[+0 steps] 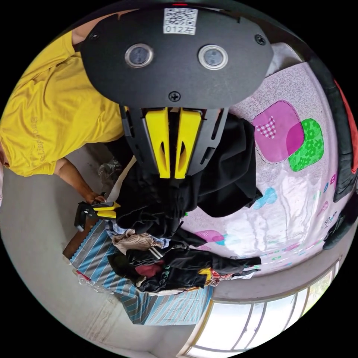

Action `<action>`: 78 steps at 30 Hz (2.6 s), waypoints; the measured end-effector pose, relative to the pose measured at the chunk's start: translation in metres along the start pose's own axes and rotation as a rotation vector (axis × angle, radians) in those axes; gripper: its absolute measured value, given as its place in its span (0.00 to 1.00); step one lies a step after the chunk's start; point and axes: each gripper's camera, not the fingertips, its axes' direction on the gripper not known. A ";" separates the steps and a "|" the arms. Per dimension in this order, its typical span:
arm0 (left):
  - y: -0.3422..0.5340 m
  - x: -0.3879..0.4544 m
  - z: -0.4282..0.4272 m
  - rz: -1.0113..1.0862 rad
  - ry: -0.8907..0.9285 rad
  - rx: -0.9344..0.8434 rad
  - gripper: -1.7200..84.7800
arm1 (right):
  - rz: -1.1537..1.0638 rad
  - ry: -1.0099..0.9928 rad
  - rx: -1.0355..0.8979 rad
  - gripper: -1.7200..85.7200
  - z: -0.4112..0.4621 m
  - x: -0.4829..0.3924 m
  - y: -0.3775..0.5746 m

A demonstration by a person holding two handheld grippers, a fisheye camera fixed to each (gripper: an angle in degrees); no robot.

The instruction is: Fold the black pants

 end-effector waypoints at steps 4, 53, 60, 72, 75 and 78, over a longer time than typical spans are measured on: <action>-0.002 0.004 0.010 -0.002 -0.042 -0.091 0.02 | -0.020 0.009 -0.034 0.06 0.007 -0.012 -0.014; -0.236 -0.035 -0.379 -0.016 -0.416 0.278 0.02 | -0.013 -0.029 0.113 0.03 -0.046 0.045 -0.443; -0.304 0.077 -0.552 0.128 -0.856 0.866 0.02 | -0.068 0.311 0.784 0.03 -0.182 0.014 -0.555; -0.210 0.083 -0.482 0.290 -0.713 0.595 0.02 | -0.232 0.191 0.613 0.03 -0.107 0.040 -0.431; -0.157 0.027 -0.388 0.221 -0.588 0.470 0.02 | -0.216 0.095 0.467 0.03 -0.006 0.053 -0.359; -0.088 -0.022 -0.267 0.133 -0.505 0.285 0.02 | -0.117 0.015 0.309 0.03 0.100 0.061 -0.276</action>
